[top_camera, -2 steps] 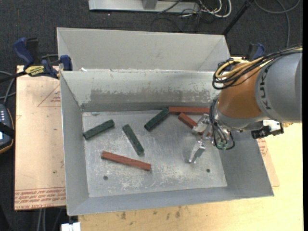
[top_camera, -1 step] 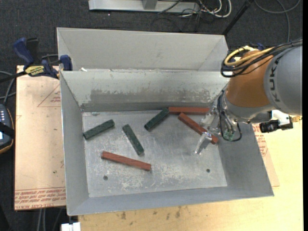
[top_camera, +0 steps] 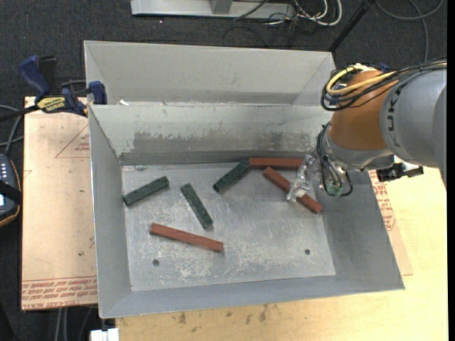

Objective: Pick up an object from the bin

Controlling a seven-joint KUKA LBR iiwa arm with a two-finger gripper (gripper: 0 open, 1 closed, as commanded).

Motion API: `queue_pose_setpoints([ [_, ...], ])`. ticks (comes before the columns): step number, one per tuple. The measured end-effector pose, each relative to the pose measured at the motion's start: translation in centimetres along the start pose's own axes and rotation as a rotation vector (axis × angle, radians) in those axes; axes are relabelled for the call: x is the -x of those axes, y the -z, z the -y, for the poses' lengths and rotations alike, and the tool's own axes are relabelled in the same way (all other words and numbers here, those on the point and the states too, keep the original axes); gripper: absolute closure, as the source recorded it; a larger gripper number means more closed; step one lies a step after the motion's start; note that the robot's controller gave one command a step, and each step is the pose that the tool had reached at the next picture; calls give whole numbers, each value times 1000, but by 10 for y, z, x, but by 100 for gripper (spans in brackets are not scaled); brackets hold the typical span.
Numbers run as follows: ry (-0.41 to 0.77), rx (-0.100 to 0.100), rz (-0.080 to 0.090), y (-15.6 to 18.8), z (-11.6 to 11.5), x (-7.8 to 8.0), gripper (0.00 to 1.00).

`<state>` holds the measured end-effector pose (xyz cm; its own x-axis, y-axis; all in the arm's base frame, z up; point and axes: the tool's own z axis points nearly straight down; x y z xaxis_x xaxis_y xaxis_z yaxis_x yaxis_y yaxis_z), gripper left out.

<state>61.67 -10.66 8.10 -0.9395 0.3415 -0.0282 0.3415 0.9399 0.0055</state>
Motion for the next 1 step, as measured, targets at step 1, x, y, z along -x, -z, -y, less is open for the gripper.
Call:
queue_pose_setpoints([
  [1, 1, 0, 0, 0, 0, 0, 100],
])
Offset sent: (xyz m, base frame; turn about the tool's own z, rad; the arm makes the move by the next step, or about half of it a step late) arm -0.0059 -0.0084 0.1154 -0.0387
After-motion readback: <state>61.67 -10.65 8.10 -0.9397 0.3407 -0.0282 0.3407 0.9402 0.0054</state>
